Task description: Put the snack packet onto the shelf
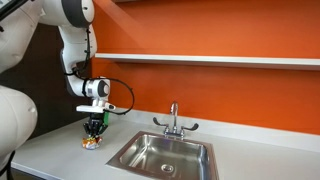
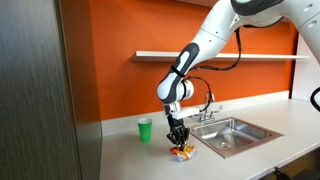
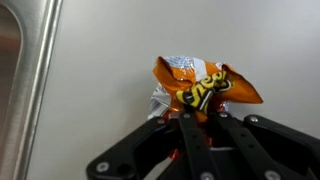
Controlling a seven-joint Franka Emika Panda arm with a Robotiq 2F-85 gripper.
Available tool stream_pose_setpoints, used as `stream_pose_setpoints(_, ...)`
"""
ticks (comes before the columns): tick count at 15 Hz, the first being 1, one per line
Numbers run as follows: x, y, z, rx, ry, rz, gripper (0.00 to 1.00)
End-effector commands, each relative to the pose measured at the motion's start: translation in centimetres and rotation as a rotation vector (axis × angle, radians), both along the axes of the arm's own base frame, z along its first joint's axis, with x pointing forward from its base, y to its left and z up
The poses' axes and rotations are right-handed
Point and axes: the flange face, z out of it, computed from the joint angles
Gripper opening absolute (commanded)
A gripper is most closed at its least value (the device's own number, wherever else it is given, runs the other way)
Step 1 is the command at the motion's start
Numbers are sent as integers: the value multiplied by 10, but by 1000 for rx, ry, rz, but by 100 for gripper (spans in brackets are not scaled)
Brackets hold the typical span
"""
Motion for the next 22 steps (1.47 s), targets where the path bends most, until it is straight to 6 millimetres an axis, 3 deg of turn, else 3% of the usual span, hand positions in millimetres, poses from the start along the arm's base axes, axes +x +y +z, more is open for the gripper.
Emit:
stream_pose_setpoints(1,-2,9,24,-5,-27,-16,4)
stream_pose_setpoints(6,-14,27,39,-12,-57,-22,4)
stream_pose_setpoints(13,-53,52,54,-42,-87,-72,4)
stream_pose_setpoints(22,-81,26,112,-112,-202,-264,4)
